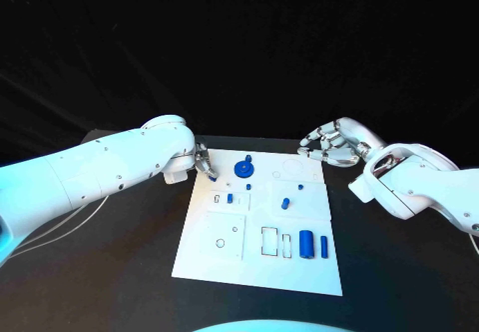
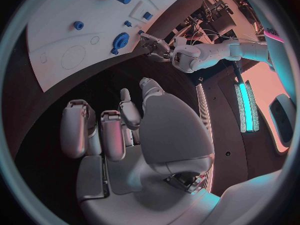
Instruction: Assemble the parts on the task board
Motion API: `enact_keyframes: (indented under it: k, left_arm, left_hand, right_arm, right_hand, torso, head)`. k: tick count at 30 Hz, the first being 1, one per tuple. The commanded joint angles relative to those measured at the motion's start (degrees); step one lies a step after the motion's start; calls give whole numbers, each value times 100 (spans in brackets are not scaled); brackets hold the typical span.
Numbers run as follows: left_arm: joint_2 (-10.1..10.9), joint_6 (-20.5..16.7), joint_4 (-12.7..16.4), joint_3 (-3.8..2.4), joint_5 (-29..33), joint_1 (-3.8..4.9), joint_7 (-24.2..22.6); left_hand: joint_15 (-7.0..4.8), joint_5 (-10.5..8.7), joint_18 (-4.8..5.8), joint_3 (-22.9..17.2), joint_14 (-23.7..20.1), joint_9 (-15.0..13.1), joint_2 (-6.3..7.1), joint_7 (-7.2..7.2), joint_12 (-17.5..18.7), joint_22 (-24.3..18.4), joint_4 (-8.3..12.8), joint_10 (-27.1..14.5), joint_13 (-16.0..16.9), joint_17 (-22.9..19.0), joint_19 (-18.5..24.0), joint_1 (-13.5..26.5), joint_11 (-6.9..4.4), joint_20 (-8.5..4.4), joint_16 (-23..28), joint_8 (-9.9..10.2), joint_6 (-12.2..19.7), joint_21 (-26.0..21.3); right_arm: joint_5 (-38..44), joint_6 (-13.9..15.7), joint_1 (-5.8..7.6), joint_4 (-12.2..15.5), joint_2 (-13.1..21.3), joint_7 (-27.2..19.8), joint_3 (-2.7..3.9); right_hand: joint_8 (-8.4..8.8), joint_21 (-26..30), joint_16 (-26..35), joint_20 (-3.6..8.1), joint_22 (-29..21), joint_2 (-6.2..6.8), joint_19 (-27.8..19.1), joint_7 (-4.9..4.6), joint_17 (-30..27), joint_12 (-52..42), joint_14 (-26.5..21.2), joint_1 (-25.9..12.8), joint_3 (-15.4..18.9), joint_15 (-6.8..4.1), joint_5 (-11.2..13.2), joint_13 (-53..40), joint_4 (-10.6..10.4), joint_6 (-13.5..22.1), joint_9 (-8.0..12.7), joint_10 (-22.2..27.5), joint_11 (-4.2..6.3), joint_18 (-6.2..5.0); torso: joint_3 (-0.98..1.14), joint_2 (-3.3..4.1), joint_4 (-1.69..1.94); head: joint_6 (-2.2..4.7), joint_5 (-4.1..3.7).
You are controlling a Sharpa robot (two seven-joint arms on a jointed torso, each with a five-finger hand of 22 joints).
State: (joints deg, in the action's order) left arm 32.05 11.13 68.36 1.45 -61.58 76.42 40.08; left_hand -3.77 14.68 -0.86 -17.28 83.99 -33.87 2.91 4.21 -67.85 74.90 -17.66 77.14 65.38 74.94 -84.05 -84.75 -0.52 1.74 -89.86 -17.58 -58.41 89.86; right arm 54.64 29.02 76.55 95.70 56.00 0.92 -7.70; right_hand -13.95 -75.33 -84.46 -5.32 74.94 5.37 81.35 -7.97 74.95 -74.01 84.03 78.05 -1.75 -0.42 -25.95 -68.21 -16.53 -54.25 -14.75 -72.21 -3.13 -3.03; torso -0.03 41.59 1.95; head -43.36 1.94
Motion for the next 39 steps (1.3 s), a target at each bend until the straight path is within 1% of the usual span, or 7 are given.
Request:
enact_keyframes:
  k: [1,4,10,19,25,33,39]
  left_arm:
    - [35,-48,56,3,180,-5,-18]
    - [110,-212,154,4,337,-5,-37]
    - [371,-605,515,2,777,-5,-55]
    - [835,-1250,1268,3,877,-19,-186]
    - [1064,-1486,1663,7,504,-130,-324]
    - [1126,-1495,1855,13,-43,-323,-423]
    - [1125,-1275,1903,15,-302,-388,-432]
  left_hand:
    - [9,54,86,-1127,601,-59,260,-22,8,1510,619,31,16,1506,-595,160,-2,31,-14,-103,-59,14]
    - [8,49,86,-1800,601,-153,570,-31,-20,1510,736,88,32,1506,-595,496,-19,13,-14,-217,-50,14]
    - [-27,100,86,-2259,601,-275,702,-72,-61,1510,947,145,67,1506,-595,768,-36,1,-14,-374,-85,14]
    - [-48,193,86,-2498,601,-361,792,-95,-55,1510,1094,179,52,1506,-595,971,-61,-17,-14,-478,-100,14]
    - [-56,233,86,-2555,601,-388,835,-105,-52,1510,1145,194,45,1506,-595,1026,-71,-24,-14,-512,-111,14]
    - [-65,261,86,-2599,601,-412,877,-117,-27,1510,1192,201,15,1506,-595,1067,-82,-31,-14,-543,-126,14]
    - [-73,303,86,-2632,601,-448,942,-130,-28,1510,1243,222,15,1506,-595,1107,-94,-38,-14,-584,-150,14]
  right_arm:
    - [56,-10,-3,7,0,-53,0]
    - [56,-6,-3,6,2,-55,0]
    - [56,3,-3,4,7,-57,0]
    - [56,9,-3,1,13,-58,0]
    - [54,9,-3,-7,10,-61,0]
    - [51,6,-8,-13,4,-67,0]
    - [50,3,-15,-13,8,-69,0]
  right_hand:
    - [-32,25,19,1,655,-25,-15,20,655,9,383,-53,26,-52,-33,-5,5,25,-6,21,-1,-57]
    - [-32,25,19,1,655,-25,-15,20,655,9,383,-53,26,-52,-33,-5,5,25,-6,21,-1,-57]
    - [-32,25,19,1,655,-25,-15,20,655,9,383,-53,26,-52,-33,-5,5,25,-6,21,-1,-57]
    - [-35,33,22,1,651,-32,-18,21,651,6,382,-58,29,-53,-40,-7,5,22,-7,17,0,-59]
    - [-35,33,22,1,651,-32,-18,21,651,6,382,-58,29,-53,-40,-7,5,22,-7,17,0,-59]
    - [-36,35,23,2,650,-34,-19,22,650,10,382,-61,31,-54,-44,-1,5,22,-7,22,0,-60]
    - [-36,35,23,2,650,-34,-19,22,650,10,382,-61,31,-54,-44,-1,5,22,-7,22,0,-60]
  torso:
    - [0,-7,5]
    - [0,-9,6]
    - [-2,-9,7]
    - [-9,-6,12]
    - [-8,-9,16]
    - [-12,-3,5]
    - [-3,1,6]
  head:
    - [2,1]
    - [4,7]
    - [9,11]
    - [17,22]
    - [9,42]
    - [3,52]
    - [-2,58]
